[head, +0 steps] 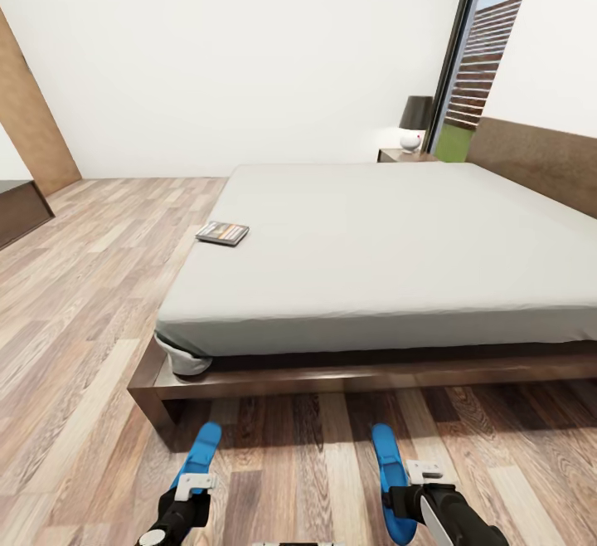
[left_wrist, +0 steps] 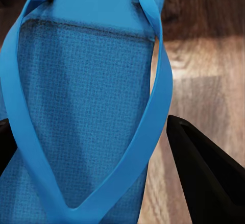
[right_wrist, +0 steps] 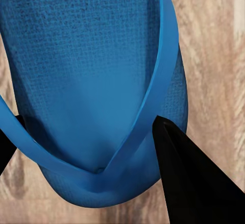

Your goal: In the bedroom, move the book from the bed onto either nightstand, and place the two sandals side by side next to the bed.

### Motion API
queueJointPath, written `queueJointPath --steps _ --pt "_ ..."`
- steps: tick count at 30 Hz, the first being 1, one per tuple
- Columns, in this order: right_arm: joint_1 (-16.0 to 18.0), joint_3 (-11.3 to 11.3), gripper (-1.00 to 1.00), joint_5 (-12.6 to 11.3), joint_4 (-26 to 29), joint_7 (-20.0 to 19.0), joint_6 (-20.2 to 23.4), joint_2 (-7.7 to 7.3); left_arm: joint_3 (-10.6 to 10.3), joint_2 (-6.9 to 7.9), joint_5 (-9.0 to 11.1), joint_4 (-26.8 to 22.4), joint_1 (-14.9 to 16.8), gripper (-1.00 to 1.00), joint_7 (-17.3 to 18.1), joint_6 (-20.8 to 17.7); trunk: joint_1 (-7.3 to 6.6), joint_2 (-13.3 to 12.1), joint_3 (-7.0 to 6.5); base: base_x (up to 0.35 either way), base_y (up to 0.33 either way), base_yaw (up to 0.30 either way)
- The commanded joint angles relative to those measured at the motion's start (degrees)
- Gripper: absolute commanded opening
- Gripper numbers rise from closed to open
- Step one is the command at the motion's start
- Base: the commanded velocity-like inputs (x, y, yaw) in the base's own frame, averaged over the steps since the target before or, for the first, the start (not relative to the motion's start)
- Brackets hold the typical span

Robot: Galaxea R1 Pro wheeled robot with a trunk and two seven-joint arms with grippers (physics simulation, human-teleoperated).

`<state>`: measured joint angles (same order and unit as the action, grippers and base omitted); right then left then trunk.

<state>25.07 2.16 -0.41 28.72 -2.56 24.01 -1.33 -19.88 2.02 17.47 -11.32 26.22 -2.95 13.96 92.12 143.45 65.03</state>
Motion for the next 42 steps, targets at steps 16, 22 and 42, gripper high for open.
queueJointPath --steps 16,22,42 --pt "0.00 0.39 -1.00 -0.12 0.10 -0.16 0.31 0.02 -0.59 0.02 0.36 -0.08 0.23 -1.00 -0.21 0.51 0.12 0.08 1.15 0.000 0.000 0.000" --pt "0.02 0.46 -1.00 -0.12 0.10 -0.22 0.10 -0.14 -0.58 0.04 0.37 -1.16 0.23 -1.00 -0.27 0.53 0.27 0.16 2.48 0.000 0.000 0.000" --pt "-0.02 0.43 -1.00 -0.13 0.04 -0.34 -0.10 -0.29 -0.51 0.09 0.37 -2.65 0.23 -1.00 -0.38 0.71 0.27 0.16 2.48 0.016 0.027 0.000"
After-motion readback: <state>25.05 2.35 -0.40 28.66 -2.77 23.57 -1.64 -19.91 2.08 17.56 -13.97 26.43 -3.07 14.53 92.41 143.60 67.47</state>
